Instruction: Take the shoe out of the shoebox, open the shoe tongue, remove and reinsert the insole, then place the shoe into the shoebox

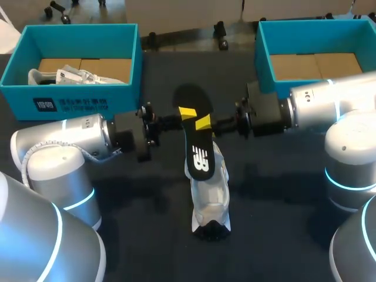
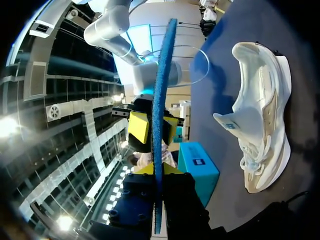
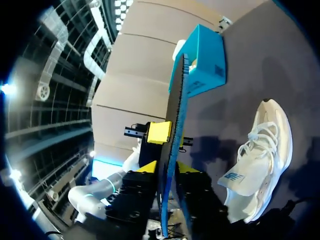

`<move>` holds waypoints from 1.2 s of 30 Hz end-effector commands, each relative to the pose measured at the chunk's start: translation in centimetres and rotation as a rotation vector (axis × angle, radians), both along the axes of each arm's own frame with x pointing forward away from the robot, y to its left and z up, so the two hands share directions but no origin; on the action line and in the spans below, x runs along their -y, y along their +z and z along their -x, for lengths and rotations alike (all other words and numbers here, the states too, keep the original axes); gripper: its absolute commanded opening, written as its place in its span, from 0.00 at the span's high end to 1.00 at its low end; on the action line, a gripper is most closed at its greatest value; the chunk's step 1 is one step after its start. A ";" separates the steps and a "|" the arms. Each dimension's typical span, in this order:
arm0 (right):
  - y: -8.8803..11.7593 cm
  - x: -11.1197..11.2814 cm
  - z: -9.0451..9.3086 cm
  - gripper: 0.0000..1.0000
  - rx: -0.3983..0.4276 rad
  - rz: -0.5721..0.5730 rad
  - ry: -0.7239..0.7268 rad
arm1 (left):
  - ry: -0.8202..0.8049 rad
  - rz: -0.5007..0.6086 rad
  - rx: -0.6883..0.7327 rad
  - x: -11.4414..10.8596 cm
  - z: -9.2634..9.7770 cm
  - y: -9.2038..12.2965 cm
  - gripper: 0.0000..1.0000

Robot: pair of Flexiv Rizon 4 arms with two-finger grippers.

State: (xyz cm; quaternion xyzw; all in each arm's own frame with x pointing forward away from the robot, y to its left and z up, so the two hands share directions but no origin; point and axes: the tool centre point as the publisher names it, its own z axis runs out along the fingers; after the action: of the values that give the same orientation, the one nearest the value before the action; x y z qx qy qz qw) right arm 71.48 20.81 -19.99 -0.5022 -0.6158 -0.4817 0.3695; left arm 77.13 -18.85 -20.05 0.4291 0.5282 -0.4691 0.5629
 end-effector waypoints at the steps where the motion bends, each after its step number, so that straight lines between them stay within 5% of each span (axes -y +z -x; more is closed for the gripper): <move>1: 0.6 1.1 0.5 0.00 0.039 0.045 0.022 | -0.018 -0.014 -0.005 -1.5 0.7 0.4 1.00; 17: 0.1 7.7 3.3 0.00 0.262 0.199 0.059 | -0.119 -0.088 -0.125 -7.0 7.2 1.3 1.00; 31: 0.1 7.7 3.3 0.00 0.262 0.199 0.059 | -0.183 -0.192 -0.134 -9.1 14.5 0.5 1.00; 36: 0.3 8.5 2.8 0.00 0.456 0.390 0.215 | -0.186 -0.205 -0.174 -8.5 16.6 0.1 1.00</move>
State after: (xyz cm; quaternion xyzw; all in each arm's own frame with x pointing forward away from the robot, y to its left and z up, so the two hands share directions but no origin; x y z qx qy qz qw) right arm 68.30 12.50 -20.62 -0.4185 -0.7544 -0.4590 0.2125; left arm 63.15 -10.52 -20.55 0.4923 0.5707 -0.5054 0.4201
